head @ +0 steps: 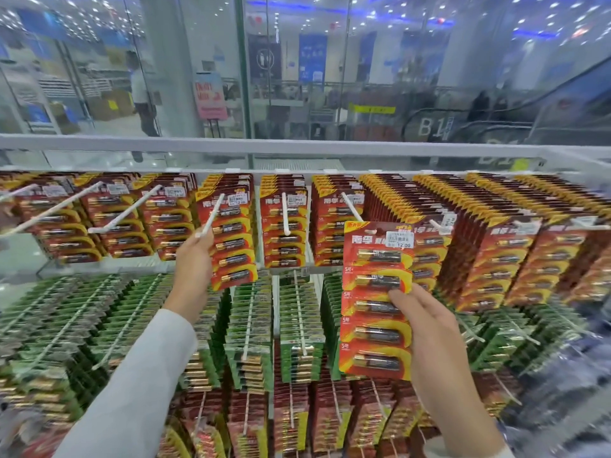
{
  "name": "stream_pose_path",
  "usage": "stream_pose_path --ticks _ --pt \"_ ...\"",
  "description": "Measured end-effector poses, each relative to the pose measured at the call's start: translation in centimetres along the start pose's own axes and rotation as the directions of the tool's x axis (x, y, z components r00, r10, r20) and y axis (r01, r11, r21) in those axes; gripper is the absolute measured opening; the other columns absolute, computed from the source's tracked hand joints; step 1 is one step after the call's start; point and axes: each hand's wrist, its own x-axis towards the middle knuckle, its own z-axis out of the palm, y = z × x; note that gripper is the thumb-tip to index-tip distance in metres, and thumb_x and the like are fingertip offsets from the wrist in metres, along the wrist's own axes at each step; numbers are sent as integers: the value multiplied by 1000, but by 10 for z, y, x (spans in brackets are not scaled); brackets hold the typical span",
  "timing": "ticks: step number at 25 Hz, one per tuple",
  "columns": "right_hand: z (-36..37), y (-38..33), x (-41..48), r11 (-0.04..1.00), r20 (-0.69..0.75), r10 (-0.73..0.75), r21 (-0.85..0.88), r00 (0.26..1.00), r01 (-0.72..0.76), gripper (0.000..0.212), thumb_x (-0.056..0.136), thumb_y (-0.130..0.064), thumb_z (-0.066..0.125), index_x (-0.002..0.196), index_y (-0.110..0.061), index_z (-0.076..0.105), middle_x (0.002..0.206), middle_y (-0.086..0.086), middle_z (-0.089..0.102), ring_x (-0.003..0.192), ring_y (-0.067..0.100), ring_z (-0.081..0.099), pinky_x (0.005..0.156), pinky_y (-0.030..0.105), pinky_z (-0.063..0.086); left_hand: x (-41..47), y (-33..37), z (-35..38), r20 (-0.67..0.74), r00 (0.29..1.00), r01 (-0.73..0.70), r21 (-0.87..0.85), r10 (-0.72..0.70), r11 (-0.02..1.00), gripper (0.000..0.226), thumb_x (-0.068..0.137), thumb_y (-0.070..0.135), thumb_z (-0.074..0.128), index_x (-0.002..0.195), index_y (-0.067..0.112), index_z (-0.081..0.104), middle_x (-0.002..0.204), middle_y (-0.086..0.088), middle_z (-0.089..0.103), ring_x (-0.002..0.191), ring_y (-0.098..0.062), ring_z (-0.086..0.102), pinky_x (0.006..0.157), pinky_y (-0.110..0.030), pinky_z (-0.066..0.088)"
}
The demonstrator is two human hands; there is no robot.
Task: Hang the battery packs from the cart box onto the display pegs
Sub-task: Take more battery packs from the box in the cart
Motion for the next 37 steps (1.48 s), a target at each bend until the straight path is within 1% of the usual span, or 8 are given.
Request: stream_pose_path --ticks 6,8,10,12,17,22,30,37 --pt "-3 5 2 1000 -20 -14 -23 1000 14 20 97 -32 66 117 -31 67 112 -17 73 100 11 70 95 46 52 2 -1 -2 8 1000 11 -7 -11 1000 21 111 36 46 107 30 66 96 0 81 92 -28 78 90 -56 60" --pt "-4 -2 -3 1000 -13 4 -16 1000 -5 20 98 -29 65 118 -29 63 103 -28 68 88 -3 63 90 33 50 3 -3 -3 13 1000 5 -10 -4 1000 21 110 37 46 108 32 66 96 1 81 93 -28 78 91 -57 60" --pt "-5 -8 -7 999 -14 -1 -34 1000 1 5 100 -20 60 99 -23 64 73 -29 71 60 -9 64 60 13 53 3 -4 -3 21 1000 5 -10 -5 1000 21 110 37 46 113 31 66 100 0 81 95 -28 78 91 -57 60" --pt "-7 -6 -2 997 -3 0 -75 1000 0 18 102 -13 55 89 -22 64 54 -22 67 43 -6 61 39 13 47 3 -5 -3 29 1000 -5 -4 5 1000 24 110 39 47 123 28 64 103 -1 80 94 -27 78 91 -56 60" --pt "-13 -1 8 988 8 -19 -153 1000 20 24 102 -14 58 89 -27 74 66 -16 74 54 -1 69 47 19 53 2 -6 -5 64 997 -30 -12 31 999 30 109 40 47 129 23 64 108 -3 80 96 -27 78 91 -55 60" --pt "1 3 26 984 -5 -2 -177 1000 1 19 98 -25 63 91 -29 81 94 3 80 87 27 76 84 52 61 2 -6 -6 65 998 -18 -10 18 1000 33 109 40 49 133 21 63 111 -5 79 100 -29 77 91 -54 60" --pt "44 9 98 937 -61 -91 -344 994 65 22 104 -20 45 101 -13 65 64 -4 64 53 13 61 49 28 49 1 -3 -7 -24 999 -32 -12 32 999 20 107 40 55 107 28 71 97 -2 81 87 -26 79 78 -45 63" --pt "65 38 135 911 -199 -189 -402 962 95 23 101 -31 43 111 -15 57 80 5 59 64 23 57 58 36 44 -7 -1 -12 -48 983 -174 100 179 980 24 106 41 57 95 27 72 72 9 75 64 -10 73 58 -26 56"
